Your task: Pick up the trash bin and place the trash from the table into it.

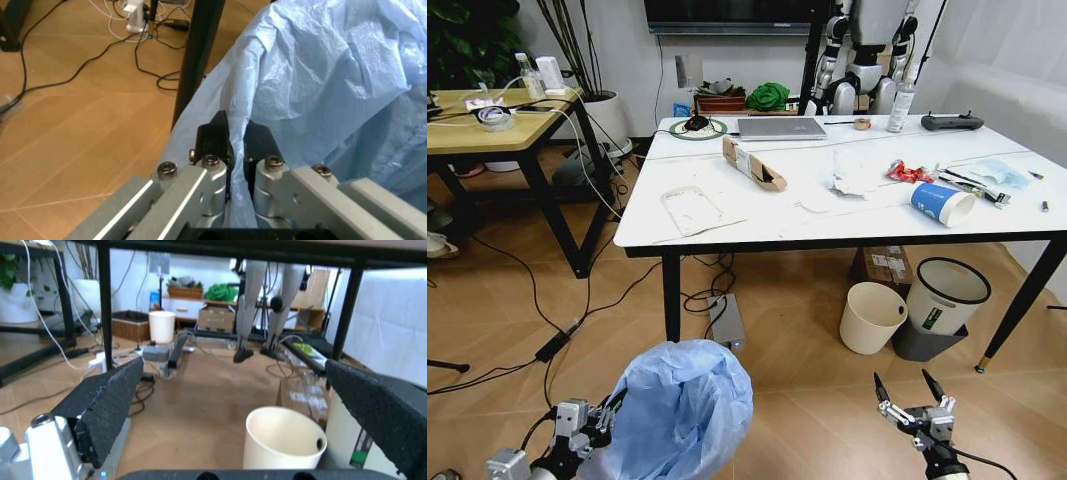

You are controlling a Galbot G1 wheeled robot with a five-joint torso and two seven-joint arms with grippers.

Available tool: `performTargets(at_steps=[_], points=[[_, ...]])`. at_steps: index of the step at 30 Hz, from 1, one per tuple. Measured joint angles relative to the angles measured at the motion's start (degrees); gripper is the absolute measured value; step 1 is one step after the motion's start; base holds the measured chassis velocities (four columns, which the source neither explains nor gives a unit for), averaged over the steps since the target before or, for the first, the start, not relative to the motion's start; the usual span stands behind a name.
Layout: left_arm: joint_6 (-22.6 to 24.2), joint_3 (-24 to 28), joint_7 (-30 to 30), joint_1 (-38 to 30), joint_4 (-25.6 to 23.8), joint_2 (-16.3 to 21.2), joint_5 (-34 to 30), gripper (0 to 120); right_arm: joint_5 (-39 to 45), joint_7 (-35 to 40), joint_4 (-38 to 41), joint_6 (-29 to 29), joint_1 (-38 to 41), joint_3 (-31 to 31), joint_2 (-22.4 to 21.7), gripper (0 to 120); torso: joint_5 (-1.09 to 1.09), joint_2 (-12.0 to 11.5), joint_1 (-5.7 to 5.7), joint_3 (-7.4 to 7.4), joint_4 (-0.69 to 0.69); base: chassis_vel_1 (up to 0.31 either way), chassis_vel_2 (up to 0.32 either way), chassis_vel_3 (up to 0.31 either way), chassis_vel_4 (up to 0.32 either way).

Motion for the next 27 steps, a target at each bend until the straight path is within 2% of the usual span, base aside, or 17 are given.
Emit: performTargets(at_steps=[27], points=[[-0.2, 0.1, 0.0, 0.3, -0.5, -0.1, 0.1, 0, -0.2, 0.0, 1.3, -0.5, -0.6, 0.1, 0.0, 100, 0.01, 6.3, 2.54, 3.81, 0.00, 0.000, 0.000, 0.000, 0.000]])
